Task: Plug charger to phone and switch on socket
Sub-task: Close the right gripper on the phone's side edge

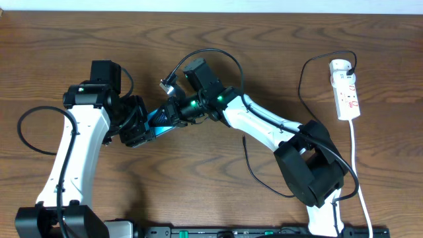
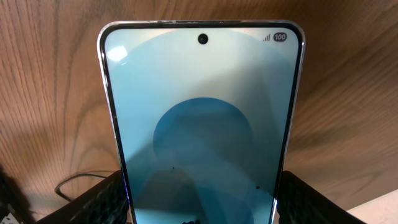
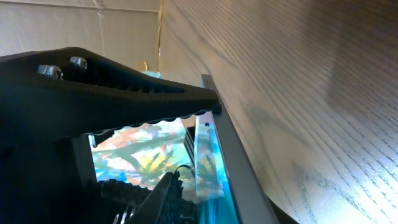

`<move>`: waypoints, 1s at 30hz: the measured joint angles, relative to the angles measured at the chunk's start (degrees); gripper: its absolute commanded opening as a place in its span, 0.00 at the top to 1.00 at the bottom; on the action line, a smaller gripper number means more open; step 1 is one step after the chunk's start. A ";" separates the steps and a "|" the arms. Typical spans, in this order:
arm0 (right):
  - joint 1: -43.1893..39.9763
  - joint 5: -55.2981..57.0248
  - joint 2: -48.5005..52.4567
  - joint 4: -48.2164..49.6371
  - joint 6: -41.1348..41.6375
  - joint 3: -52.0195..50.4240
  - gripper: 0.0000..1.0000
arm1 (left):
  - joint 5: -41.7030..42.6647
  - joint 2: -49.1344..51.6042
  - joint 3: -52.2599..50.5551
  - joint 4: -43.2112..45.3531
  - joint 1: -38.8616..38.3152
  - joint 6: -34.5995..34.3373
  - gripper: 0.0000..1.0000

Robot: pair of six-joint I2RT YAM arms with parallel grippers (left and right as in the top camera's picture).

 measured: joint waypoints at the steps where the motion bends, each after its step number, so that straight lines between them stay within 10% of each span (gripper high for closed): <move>1: 0.00 0.02 0.00 -0.02 0.02 0.00 0.78 | 0.00 0.00 0.00 0.00 0.00 0.00 0.93; 30: 0.07 0.55 0.07 -1.44 -0.02 -0.04 0.99 | -1.29 0.00 0.15 1.51 0.20 0.11 0.93</move>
